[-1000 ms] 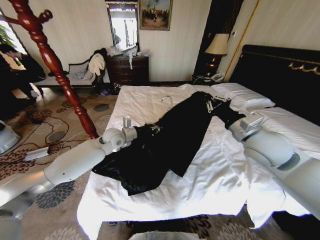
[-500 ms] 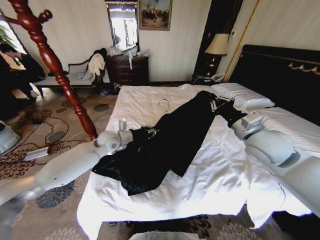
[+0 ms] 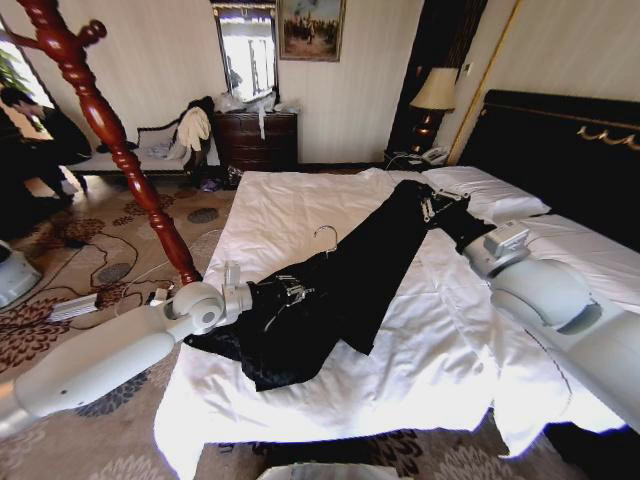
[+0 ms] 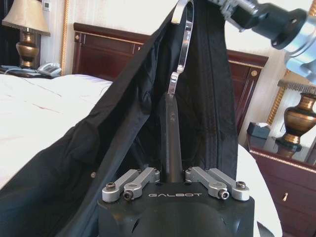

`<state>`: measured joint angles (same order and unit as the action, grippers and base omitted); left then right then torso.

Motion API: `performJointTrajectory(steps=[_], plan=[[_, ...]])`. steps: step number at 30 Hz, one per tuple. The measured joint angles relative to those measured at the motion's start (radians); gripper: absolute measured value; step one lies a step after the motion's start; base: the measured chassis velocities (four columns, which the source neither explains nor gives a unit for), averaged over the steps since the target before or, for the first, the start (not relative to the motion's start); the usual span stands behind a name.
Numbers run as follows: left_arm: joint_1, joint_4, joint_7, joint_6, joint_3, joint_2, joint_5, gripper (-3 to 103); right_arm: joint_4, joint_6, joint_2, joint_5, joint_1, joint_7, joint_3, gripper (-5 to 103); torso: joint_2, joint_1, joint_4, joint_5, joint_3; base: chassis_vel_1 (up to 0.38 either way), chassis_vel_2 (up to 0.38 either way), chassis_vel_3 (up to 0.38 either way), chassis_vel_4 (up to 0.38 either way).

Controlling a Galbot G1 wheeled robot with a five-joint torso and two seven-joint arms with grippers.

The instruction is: Pick up the clothes from the bed and hang them on the clothes hanger.

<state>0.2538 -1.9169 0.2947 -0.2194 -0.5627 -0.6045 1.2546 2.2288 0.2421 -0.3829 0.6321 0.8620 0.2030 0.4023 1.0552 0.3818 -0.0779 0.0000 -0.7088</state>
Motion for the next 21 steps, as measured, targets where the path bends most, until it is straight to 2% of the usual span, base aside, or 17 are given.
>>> performJointTrajectory(steps=[4,6,9,11,13,21], plan=[[-0.032,0.075,-0.041,-0.002,-0.034,-0.103,-0.005,15,0.025,0.003,0.008,0.038,-0.001,0.003,0.013,0,0.000,0.000,0.0000,0.0001,0.000,0.000,0.000,0.000,0.000],[-0.038,0.090,-0.047,-0.002,-0.035,-0.122,-0.004,15,0.030,0.004,0.009,0.046,-0.001,0.005,0.016,0,0.000,0.000,0.0000,0.0000,0.000,0.000,0.000,0.000,0.000],[-0.084,0.180,-0.087,-0.002,-0.036,-0.216,0.006,15,0.049,0.009,0.016,0.074,0.004,0.010,0.028,0,0.000,0.000,-0.0002,0.0000,0.000,0.000,0.000,0.000,0.000],[-0.092,0.197,-0.092,-0.001,-0.035,-0.231,0.009,15,0.053,0.010,0.017,0.079,0.005,0.011,0.030,0,0.000,0.000,-0.0003,0.0001,0.000,0.000,0.000,0.000,0.000],[-0.125,0.255,-0.107,0.000,-0.025,-0.276,0.018,15,0.063,0.016,0.021,0.095,0.009,0.014,0.040,0,0.000,0.000,-0.0004,0.0002,0.000,0.000,0.000,0.000,0.000],[-0.148,0.289,-0.138,0.003,-0.007,-0.294,0.036,15,0.073,0.022,0.027,0.115,0.015,0.018,0.048,0,0.000,0.000,0.0001,-0.0001,0.000,0.000,0.000,0.000,0.000]])
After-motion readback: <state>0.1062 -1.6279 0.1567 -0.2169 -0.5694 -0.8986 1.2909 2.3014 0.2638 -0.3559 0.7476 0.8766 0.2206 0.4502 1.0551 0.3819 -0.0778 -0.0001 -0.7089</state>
